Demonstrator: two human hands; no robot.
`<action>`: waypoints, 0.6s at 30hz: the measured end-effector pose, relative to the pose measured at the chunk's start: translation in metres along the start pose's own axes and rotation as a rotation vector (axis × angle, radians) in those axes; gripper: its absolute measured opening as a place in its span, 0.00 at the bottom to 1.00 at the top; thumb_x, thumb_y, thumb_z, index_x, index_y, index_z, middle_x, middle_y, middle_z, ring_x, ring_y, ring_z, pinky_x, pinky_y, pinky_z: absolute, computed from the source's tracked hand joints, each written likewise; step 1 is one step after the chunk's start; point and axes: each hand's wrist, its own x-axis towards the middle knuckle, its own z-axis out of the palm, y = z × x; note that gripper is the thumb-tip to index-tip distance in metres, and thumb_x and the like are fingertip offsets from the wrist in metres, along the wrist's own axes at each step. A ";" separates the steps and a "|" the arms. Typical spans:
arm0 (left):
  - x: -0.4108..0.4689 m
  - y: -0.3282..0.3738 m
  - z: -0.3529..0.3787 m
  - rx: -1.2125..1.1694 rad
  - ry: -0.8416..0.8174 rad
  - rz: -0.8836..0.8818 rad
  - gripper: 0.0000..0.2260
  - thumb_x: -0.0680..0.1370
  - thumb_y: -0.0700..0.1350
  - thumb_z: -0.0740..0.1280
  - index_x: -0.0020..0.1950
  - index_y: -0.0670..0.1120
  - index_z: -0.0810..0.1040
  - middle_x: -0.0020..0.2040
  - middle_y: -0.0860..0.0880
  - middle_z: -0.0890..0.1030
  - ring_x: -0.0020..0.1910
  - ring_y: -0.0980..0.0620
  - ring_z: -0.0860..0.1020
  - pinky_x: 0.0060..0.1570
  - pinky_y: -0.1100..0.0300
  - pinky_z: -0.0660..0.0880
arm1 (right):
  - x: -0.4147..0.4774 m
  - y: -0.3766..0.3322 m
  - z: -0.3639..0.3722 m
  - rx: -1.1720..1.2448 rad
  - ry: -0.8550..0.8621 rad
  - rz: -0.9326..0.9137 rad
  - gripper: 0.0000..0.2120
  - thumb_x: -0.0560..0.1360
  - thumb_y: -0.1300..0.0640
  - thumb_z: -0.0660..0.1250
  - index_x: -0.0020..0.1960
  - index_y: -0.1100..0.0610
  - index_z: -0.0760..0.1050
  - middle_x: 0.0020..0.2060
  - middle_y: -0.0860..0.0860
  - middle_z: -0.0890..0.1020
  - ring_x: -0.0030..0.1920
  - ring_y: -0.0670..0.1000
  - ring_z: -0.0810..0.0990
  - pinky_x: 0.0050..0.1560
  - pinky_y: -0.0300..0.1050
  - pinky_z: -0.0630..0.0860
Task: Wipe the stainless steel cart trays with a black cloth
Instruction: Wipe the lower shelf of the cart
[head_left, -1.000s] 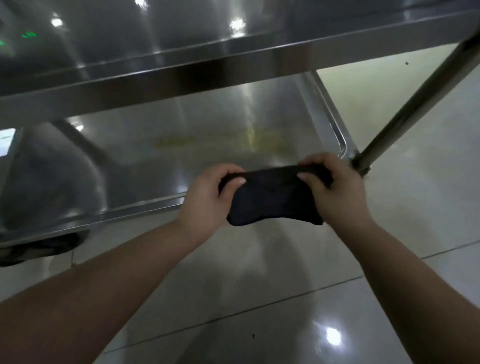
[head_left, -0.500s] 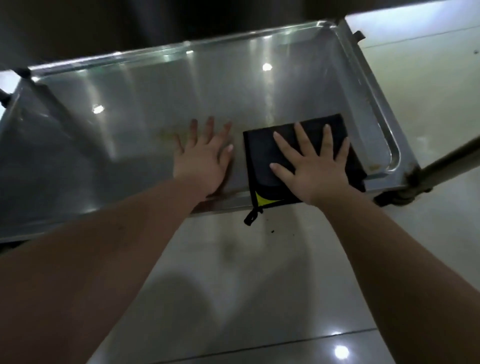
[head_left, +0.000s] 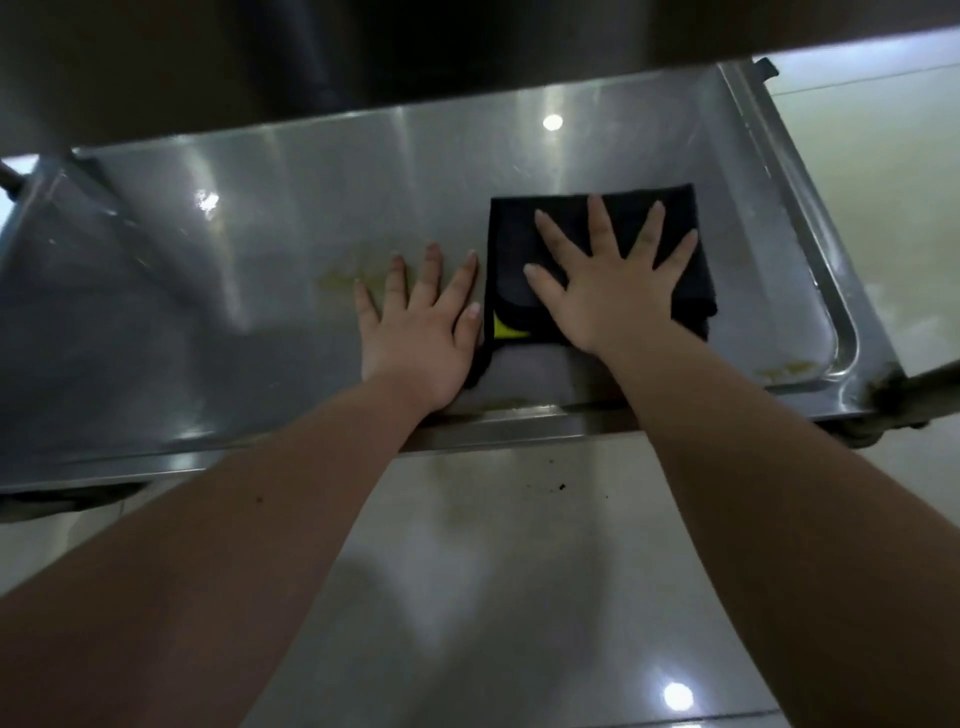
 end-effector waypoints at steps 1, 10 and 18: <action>0.001 -0.001 -0.001 -0.008 -0.001 -0.005 0.27 0.78 0.61 0.37 0.78 0.64 0.40 0.81 0.53 0.44 0.79 0.42 0.43 0.72 0.34 0.41 | 0.013 -0.005 -0.004 0.000 -0.031 0.012 0.30 0.74 0.26 0.38 0.74 0.29 0.35 0.79 0.47 0.38 0.74 0.69 0.33 0.67 0.77 0.33; 0.000 0.003 0.002 -0.005 0.019 -0.006 0.24 0.82 0.57 0.41 0.78 0.64 0.40 0.81 0.52 0.43 0.79 0.41 0.43 0.72 0.33 0.40 | -0.091 -0.001 0.013 0.037 -0.057 -0.017 0.29 0.73 0.28 0.34 0.70 0.30 0.27 0.77 0.45 0.33 0.74 0.68 0.30 0.68 0.73 0.31; 0.003 -0.001 0.001 -0.038 0.028 -0.007 0.23 0.82 0.59 0.43 0.78 0.66 0.43 0.81 0.53 0.46 0.79 0.41 0.44 0.73 0.33 0.42 | -0.097 0.013 0.013 0.027 -0.036 -0.139 0.29 0.72 0.25 0.37 0.70 0.26 0.31 0.77 0.40 0.35 0.75 0.64 0.31 0.70 0.71 0.31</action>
